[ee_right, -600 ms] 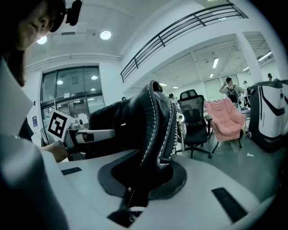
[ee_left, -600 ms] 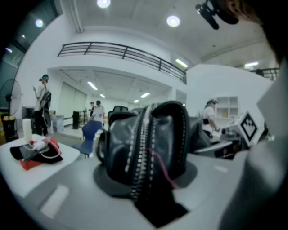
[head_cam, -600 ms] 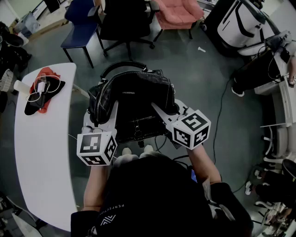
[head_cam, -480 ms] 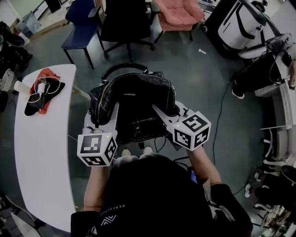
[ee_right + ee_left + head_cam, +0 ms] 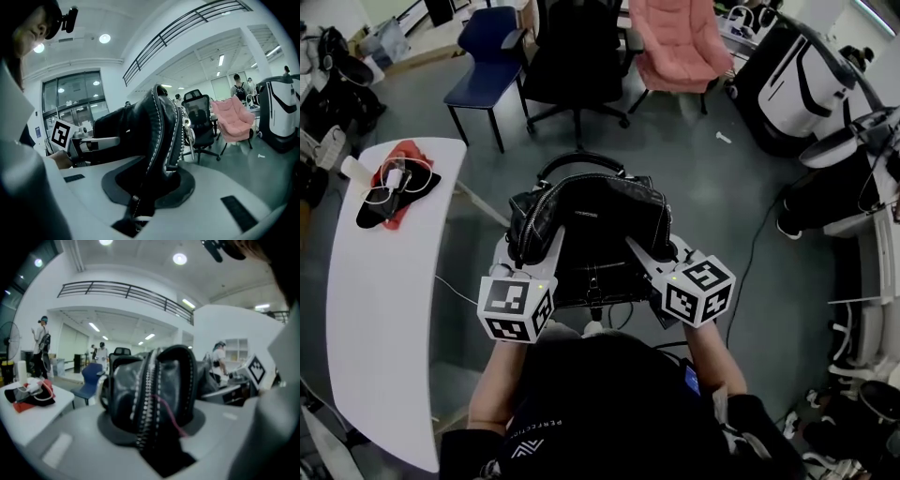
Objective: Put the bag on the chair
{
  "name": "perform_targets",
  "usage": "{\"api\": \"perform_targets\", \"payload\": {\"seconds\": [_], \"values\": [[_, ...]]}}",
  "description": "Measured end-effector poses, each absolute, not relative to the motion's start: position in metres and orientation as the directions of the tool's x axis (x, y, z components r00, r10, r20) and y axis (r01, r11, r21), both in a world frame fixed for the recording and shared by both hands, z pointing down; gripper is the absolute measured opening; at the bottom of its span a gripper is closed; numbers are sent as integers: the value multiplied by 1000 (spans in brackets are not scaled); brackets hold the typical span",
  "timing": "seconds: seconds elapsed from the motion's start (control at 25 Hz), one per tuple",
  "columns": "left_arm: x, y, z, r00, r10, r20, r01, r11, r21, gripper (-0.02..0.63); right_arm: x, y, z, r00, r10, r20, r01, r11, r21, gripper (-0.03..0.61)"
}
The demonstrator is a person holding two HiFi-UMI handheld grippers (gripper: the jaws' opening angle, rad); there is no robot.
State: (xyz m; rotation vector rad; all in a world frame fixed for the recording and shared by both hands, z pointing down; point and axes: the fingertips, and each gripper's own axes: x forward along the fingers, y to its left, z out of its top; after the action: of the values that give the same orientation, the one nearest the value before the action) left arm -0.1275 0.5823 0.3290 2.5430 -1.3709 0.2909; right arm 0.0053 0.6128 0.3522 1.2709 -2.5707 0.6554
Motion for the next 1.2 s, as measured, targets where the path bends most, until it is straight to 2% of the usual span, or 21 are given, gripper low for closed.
{"api": "perform_targets", "payload": {"seconds": [0.48, 1.2], "values": [[-135, 542, 342, 513, -804, 301, -855, -509, 98, 179, -2, 571, 366, -621, -688, 377, -784, 530, -324, 57], [-129, 345, 355, 601, -748, 281, -792, -604, 89, 183, 0, 394, 374, -500, -771, 396, -863, 403, -305, 58]]}}
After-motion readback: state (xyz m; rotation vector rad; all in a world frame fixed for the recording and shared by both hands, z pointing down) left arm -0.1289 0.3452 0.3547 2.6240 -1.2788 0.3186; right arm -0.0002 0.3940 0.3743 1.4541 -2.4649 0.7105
